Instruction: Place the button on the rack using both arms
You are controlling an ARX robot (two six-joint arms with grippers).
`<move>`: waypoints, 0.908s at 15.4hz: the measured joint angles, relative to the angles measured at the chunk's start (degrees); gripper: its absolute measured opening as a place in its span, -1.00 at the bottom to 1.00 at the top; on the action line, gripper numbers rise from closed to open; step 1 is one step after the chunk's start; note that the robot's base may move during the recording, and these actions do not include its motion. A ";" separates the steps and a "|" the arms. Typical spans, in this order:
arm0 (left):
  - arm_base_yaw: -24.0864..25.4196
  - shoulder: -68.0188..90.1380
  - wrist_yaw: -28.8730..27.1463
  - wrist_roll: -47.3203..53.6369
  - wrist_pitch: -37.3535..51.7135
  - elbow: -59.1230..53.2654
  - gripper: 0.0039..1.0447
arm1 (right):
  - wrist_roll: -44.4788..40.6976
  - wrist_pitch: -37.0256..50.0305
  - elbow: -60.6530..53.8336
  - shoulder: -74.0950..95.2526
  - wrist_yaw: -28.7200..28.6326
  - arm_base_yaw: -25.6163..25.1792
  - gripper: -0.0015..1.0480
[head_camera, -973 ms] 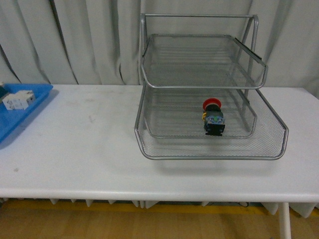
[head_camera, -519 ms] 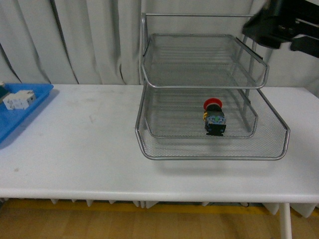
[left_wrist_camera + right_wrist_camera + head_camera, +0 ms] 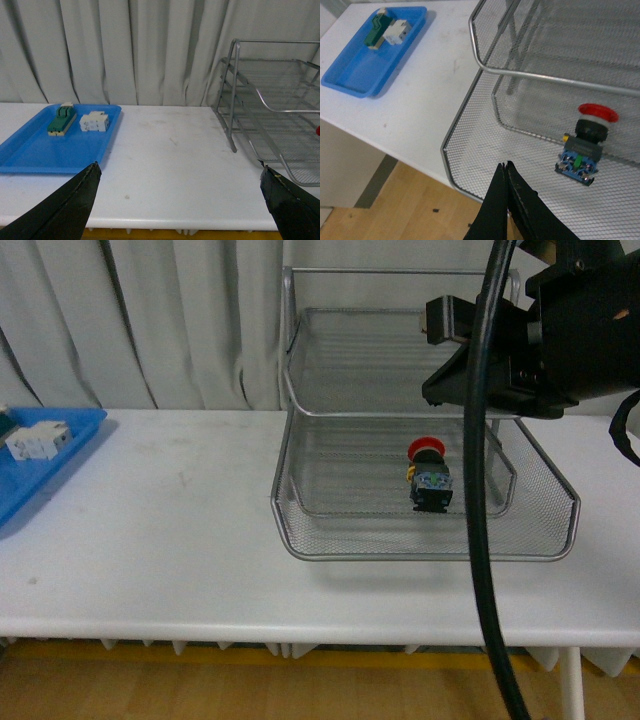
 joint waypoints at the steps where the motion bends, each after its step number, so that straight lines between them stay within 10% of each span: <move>1: 0.00 0.00 0.00 0.00 0.00 0.00 0.88 | -0.98 -1.09 -0.24 0.63 -1.18 0.02 -0.97; 14: 0.00 0.00 0.00 0.00 0.00 0.00 0.88 | -12.48 -4.09 -7.45 9.18 2.23 0.52 -0.96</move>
